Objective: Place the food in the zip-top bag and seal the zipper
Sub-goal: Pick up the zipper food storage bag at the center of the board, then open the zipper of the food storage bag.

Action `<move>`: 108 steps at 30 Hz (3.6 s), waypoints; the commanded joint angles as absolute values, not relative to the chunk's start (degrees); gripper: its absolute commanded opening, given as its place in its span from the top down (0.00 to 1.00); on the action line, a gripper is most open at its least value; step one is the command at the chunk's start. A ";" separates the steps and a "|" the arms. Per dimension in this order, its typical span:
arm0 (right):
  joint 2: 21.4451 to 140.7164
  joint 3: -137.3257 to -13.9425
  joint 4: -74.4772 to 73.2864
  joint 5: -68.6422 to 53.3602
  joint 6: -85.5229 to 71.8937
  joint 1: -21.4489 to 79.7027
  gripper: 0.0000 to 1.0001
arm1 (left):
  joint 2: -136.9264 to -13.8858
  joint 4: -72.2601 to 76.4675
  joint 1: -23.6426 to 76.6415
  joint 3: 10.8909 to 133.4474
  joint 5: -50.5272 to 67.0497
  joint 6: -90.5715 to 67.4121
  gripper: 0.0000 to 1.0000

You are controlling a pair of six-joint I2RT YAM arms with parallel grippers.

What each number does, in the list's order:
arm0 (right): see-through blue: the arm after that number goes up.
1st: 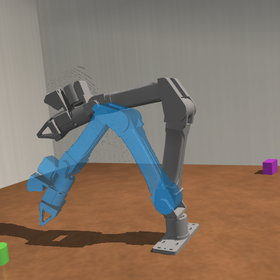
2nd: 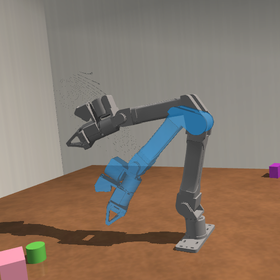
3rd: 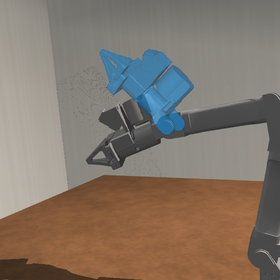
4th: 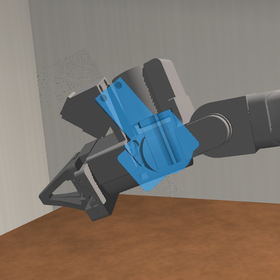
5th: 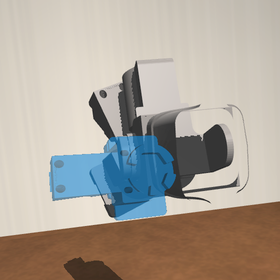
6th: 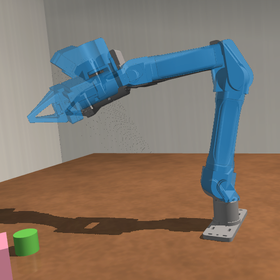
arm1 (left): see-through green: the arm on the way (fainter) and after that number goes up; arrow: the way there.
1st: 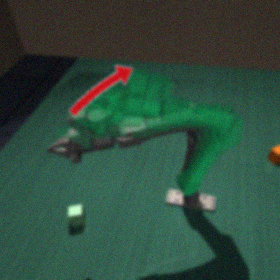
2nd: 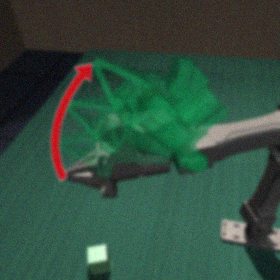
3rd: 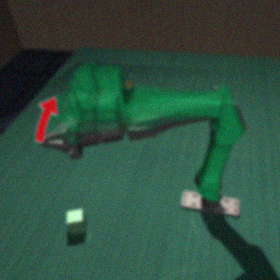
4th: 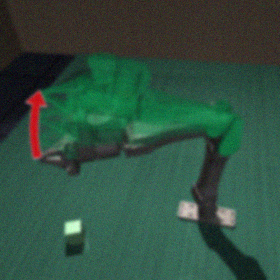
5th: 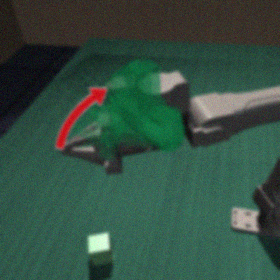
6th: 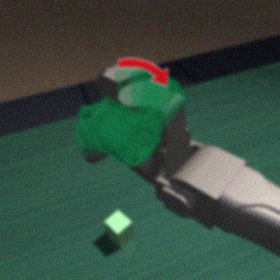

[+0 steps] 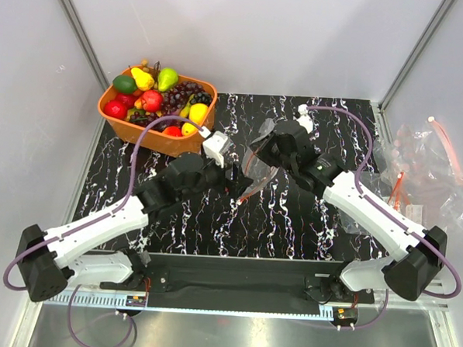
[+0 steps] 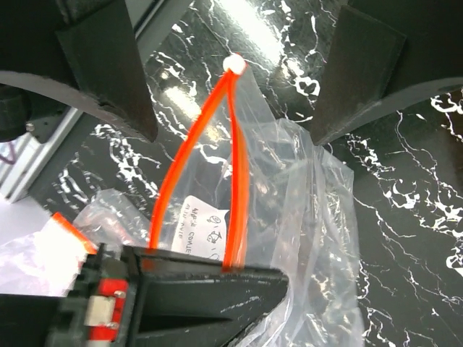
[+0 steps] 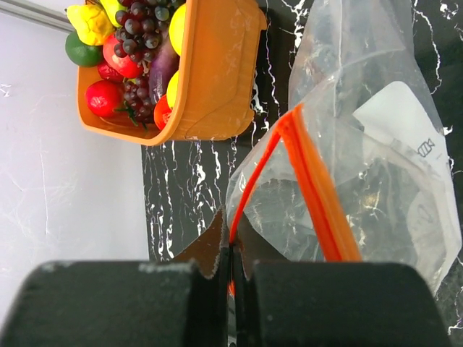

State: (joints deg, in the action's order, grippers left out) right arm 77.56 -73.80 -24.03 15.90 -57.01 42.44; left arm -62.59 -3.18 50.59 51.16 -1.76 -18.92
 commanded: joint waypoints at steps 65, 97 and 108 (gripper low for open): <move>73.49 -77.08 -42.10 21.36 -37.18 45.53 0.87 | -70.05 -4.31 50.89 57.30 -12.48 -17.93 1.00; 89.03 -90.10 -48.36 12.92 -26.11 41.58 1.00 | -80.86 -9.15 40.61 62.67 4.92 -22.76 0.23; 92.10 -87.27 -40.34 4.84 -23.73 35.60 1.00 | -76.03 -9.23 30.68 63.19 4.13 -24.26 0.01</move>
State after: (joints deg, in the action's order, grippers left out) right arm 90.06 -86.54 -44.18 8.27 -25.67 36.16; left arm -78.35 -11.07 33.58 62.19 4.78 -23.75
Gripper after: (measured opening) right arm 0.014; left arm 0.987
